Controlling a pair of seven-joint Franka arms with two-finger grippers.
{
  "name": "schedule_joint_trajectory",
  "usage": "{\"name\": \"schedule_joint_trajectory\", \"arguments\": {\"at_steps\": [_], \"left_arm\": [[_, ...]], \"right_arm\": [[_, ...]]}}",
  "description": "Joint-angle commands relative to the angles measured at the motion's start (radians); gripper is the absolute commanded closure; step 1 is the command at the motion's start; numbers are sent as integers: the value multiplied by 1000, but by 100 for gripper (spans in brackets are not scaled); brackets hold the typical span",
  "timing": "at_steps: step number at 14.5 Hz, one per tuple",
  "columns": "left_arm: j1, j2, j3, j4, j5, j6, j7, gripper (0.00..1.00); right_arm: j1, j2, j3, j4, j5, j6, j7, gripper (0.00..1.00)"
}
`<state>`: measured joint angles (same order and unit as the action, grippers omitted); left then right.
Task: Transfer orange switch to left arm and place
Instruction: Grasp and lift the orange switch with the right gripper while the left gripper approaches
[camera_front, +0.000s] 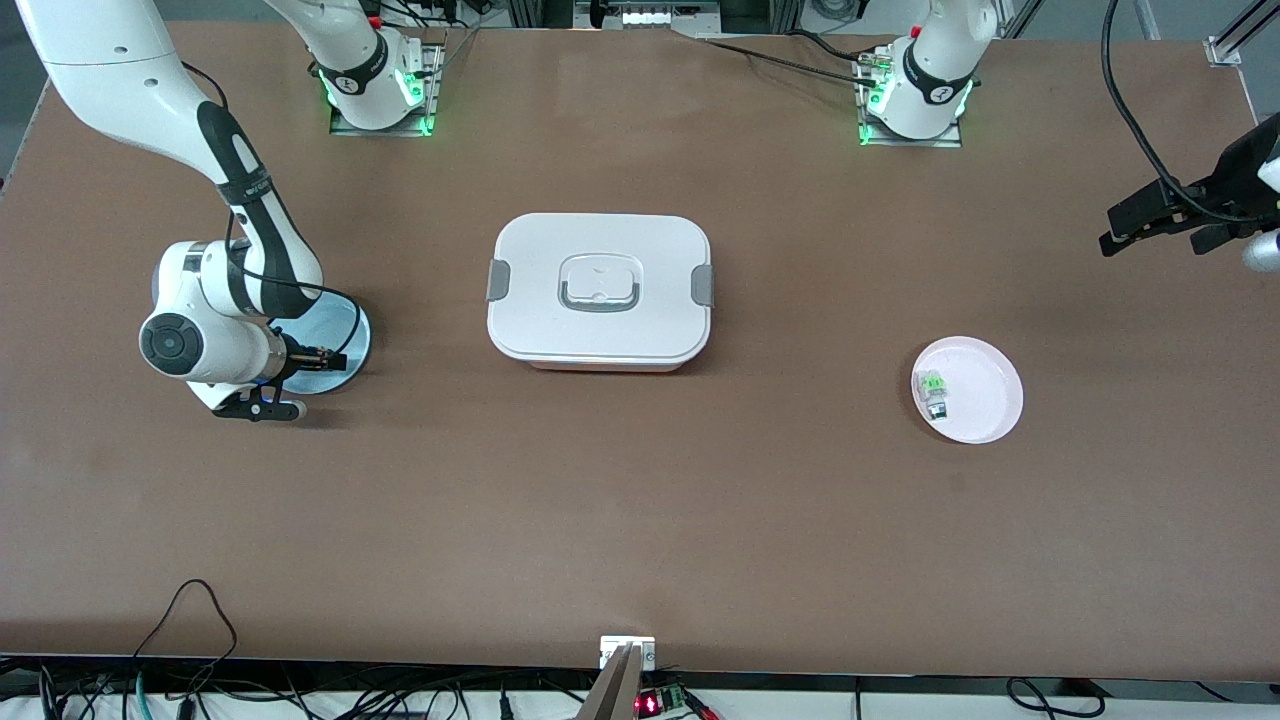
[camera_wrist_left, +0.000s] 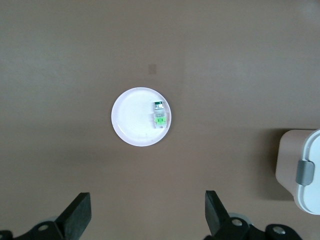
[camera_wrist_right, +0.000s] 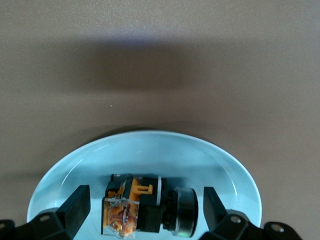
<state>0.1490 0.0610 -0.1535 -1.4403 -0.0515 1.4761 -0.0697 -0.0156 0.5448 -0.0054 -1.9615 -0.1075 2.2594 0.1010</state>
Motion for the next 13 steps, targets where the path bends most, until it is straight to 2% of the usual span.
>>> {"name": "schedule_joint_trajectory", "arguments": {"at_steps": [1, 2, 3, 5, 7, 10, 13], "left_arm": [[18, 0, 5, 23, -56, -52, 25, 0], [29, -1, 2, 29, -71, -57, 24, 0], [29, -3, -1, 47, -73, -62, 24, 0], [27, 20, 3, 35, -77, -109, 28, 0], [61, 36, 8, 44, -195, -146, 33, 0], [138, 74, 9, 37, -414, -201, 33, 0], [170, 149, 8, 34, -636, -293, 34, 0]], "right_arm": [[-12, -3, 4, -11, 5, 14, -20, 1], [-12, -3, 4, -11, 5, 14, -21, 10], [-12, -3, 4, -14, 5, 14, -23, 27], [-12, -3, 4, -14, 5, 14, -38, 52], [-17, -3, 4, -14, 5, 14, -44, 68], [-17, -29, 5, -8, 5, 5, -79, 71], [-15, -130, 15, -5, 6, -26, -139, 72]]}}
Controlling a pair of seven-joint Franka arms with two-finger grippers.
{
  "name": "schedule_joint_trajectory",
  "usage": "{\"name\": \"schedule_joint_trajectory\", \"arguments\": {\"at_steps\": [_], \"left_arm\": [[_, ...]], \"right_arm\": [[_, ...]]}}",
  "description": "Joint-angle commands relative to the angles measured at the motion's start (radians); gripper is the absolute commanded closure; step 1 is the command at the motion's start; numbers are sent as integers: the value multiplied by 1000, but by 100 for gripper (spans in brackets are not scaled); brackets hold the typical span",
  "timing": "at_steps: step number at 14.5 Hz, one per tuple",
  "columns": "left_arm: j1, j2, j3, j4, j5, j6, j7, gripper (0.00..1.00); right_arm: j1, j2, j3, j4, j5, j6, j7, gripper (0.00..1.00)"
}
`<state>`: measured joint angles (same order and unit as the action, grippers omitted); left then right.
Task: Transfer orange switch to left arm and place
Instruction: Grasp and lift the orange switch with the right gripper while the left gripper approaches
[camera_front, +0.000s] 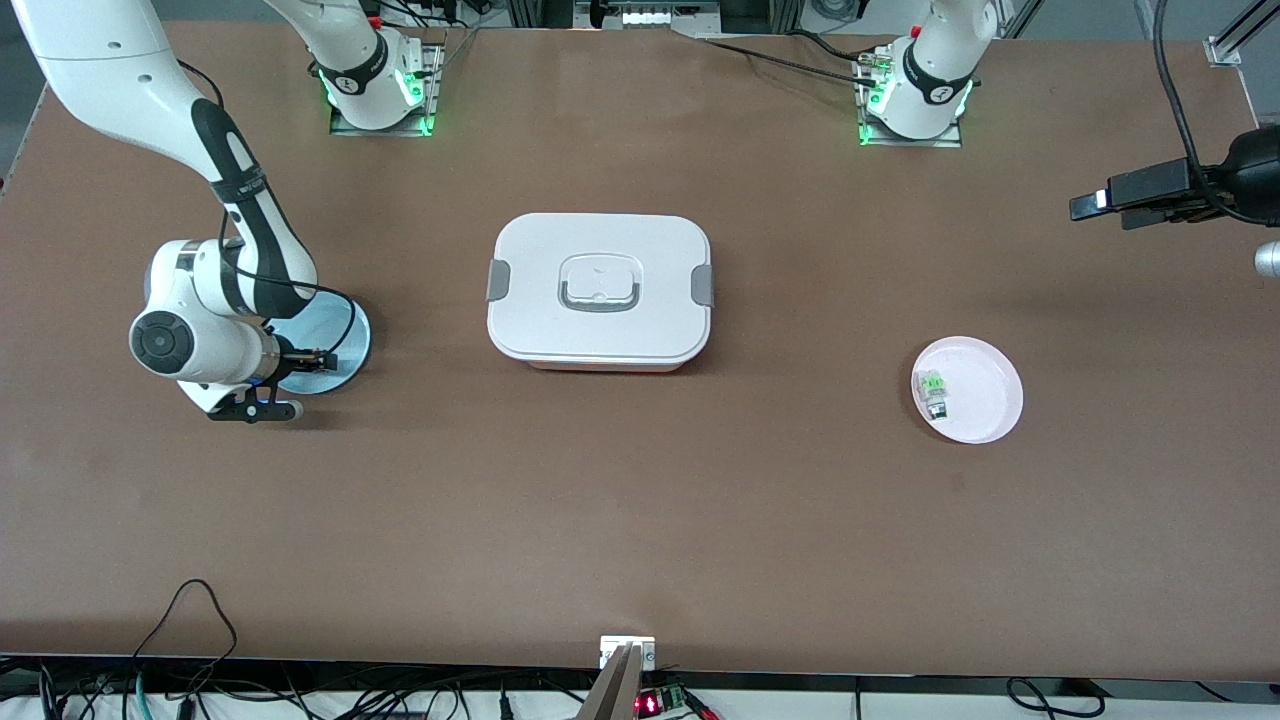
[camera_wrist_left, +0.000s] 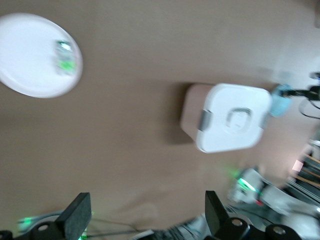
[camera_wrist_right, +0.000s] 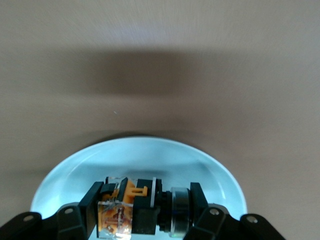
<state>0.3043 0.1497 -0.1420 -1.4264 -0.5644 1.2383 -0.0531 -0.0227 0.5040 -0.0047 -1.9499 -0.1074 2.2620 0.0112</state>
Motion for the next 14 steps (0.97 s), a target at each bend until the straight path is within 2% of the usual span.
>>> {"name": "schedule_joint_trajectory", "arguments": {"at_steps": [1, 3, 5, 10, 12, 14], "left_arm": [[15, 83, -4, 18, -185, -59, 16, 0], [9, 120, -13, 15, -267, -53, 13, 0], [1, 126, -27, -24, -326, -18, 15, 0], [1, 129, -154, -124, -418, 156, 13, 0], [-1, 139, -192, -161, -465, 225, 12, 0], [-1, 172, -223, -160, -486, 242, 12, 0]], "right_arm": [[-8, -114, 17, -17, 8, -29, -59, 73], [-8, -166, 54, -15, 9, -29, -82, 76], [-8, -218, 103, -15, 55, -30, -111, 80], [-8, -246, 173, 43, 374, -70, -365, 83], [-8, -251, 216, 78, 499, -94, -405, 83], [-8, -251, 267, 118, 601, -88, -425, 83]]}}
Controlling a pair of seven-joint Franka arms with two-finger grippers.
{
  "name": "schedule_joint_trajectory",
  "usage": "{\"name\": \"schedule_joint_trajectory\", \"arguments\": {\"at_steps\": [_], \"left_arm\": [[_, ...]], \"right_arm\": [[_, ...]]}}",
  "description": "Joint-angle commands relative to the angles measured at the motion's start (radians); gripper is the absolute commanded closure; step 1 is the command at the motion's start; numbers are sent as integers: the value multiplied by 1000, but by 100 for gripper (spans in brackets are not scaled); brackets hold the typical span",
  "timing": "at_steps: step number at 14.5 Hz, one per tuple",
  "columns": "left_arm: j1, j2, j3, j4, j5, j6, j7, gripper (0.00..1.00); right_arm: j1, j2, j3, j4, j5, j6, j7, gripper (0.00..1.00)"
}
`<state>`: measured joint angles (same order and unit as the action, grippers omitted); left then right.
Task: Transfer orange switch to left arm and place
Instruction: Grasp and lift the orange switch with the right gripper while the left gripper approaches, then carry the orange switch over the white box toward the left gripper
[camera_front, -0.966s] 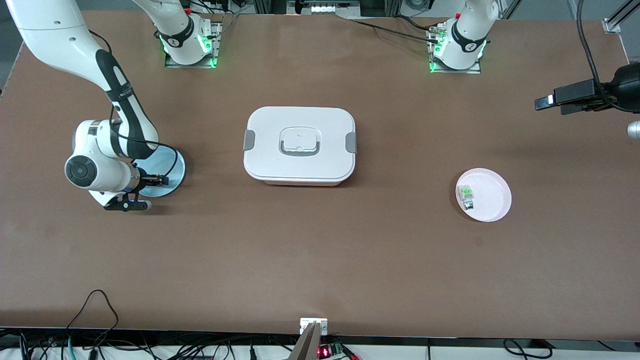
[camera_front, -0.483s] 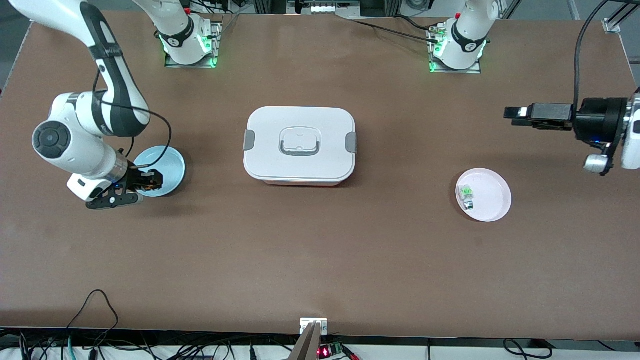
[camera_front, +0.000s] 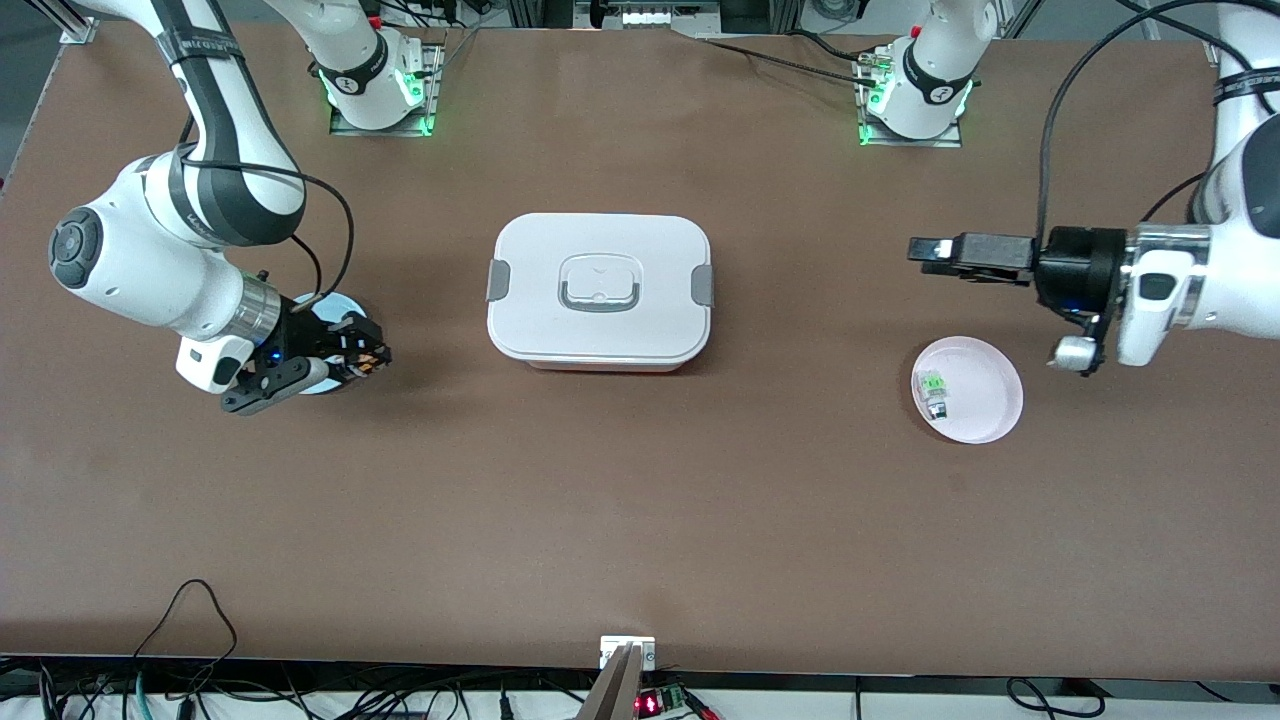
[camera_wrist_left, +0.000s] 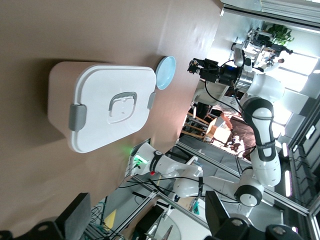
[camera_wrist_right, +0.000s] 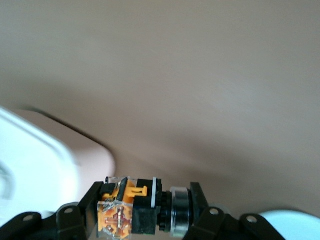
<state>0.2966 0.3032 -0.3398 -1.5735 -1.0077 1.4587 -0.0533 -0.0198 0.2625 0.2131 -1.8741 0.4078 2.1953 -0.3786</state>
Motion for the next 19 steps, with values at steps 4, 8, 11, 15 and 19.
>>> {"name": "schedule_joint_trajectory", "arguments": {"at_steps": [4, 8, 11, 15, 19], "left_arm": [[-40, 37, -42, -13, -74, 92, -26, 0], [-95, 46, -42, -13, -126, 152, -112, 0], [-114, 76, -42, -10, -192, 152, -181, 0], [-143, 94, -42, -10, -244, 190, -282, 0], [-181, 94, -44, -10, -259, 239, -371, 0]], "right_arm": [[-11, -8, 167, 113, 259, 41, -65, 83], [-3, 3, 314, 151, 269, 223, -98, 83], [36, 4, 384, 151, 269, 343, -144, 83], [179, 21, 384, 153, 270, 535, -143, 86], [270, 44, 384, 153, 269, 667, -141, 86]]}}
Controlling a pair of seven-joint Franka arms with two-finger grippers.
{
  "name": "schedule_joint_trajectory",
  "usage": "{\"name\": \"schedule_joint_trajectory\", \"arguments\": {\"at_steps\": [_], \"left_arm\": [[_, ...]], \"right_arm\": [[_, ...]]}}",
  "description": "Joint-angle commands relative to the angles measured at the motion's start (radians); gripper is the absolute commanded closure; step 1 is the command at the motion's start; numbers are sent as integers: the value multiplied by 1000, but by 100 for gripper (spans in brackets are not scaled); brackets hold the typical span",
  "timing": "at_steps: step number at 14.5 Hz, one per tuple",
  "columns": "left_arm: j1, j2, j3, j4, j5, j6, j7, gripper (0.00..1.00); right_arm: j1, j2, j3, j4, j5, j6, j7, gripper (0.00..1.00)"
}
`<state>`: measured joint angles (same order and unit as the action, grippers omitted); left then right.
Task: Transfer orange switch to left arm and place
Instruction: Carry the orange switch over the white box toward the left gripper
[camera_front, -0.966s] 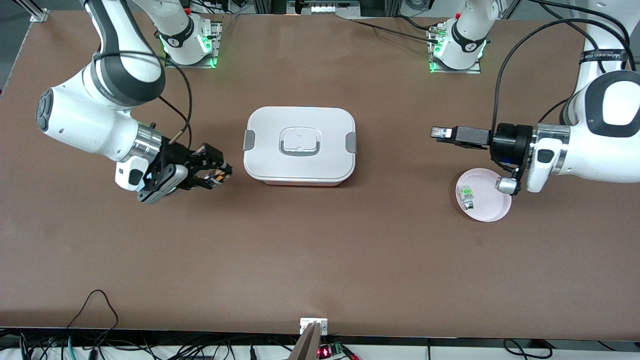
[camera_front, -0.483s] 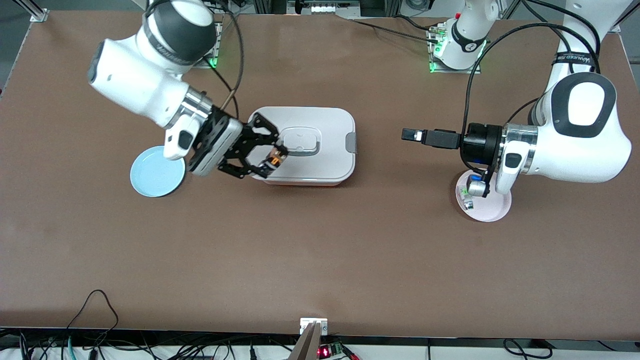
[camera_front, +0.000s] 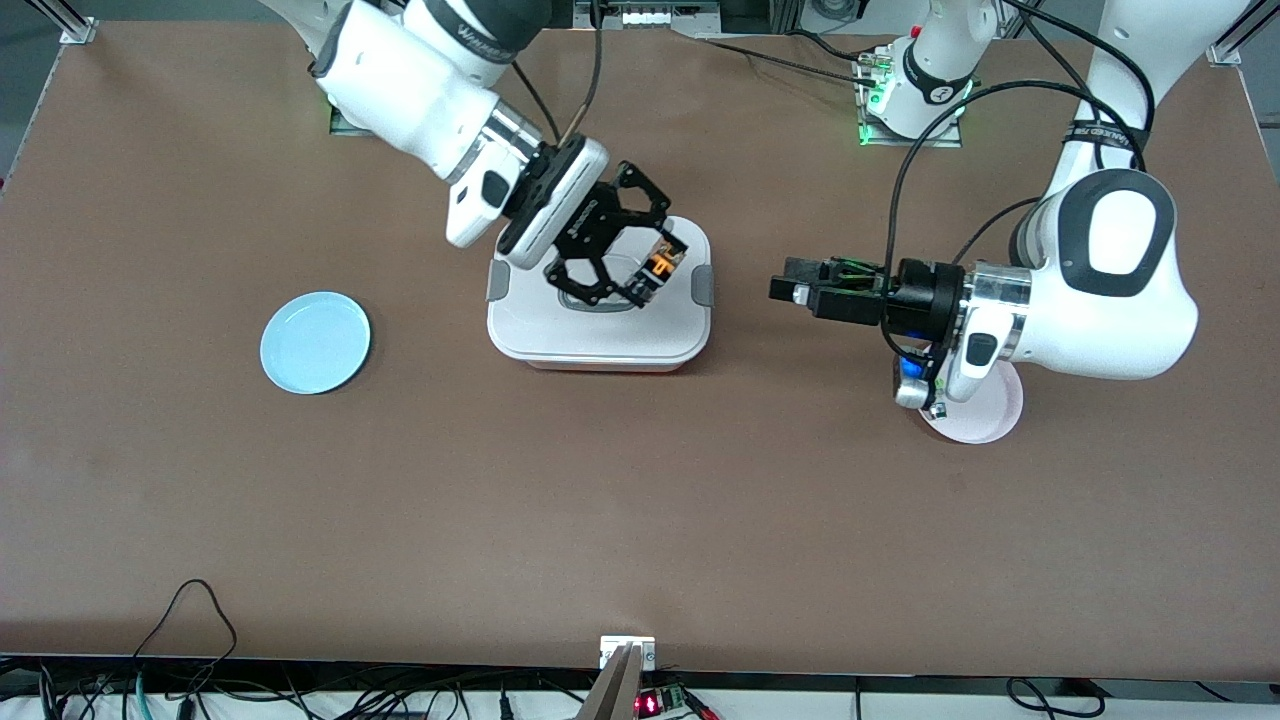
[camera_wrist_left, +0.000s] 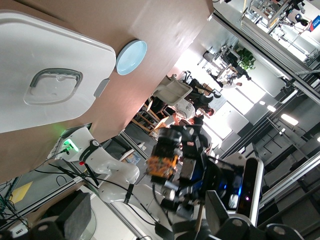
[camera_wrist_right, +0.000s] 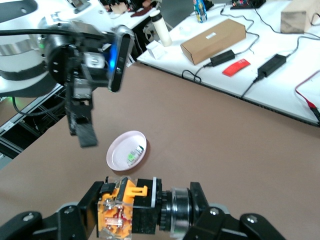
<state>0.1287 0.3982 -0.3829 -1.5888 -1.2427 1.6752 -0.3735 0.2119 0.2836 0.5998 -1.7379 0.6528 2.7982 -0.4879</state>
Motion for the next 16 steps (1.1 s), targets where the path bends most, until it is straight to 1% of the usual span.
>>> {"name": "schedule_joint_trajectory", "arguments": {"at_steps": [1, 4, 7, 12, 14, 16], "left_arm": [[-15, -1, 1, 6, -35, 23, -70, 0], [-21, 2, 1, 4, -60, 26, -116, 0], [-29, 20, 1, 4, -60, 32, -107, 0], [-49, 30, -1, 1, -61, 67, -84, 0], [-49, 24, -1, 1, -95, 66, -94, 0], [-46, 14, -2, 9, -103, 64, -116, 0]], "right_arm": [[58, 31, -3, 17, 25, 90, -28, 86], [77, 32, -3, 17, 27, 118, -17, 86], [78, 32, -2, 21, 28, 130, -17, 87], [124, 31, -2, 41, 48, 239, 43, 87], [126, 31, -2, 41, 48, 244, 43, 87], [126, 31, -2, 41, 48, 242, 42, 87]]}}
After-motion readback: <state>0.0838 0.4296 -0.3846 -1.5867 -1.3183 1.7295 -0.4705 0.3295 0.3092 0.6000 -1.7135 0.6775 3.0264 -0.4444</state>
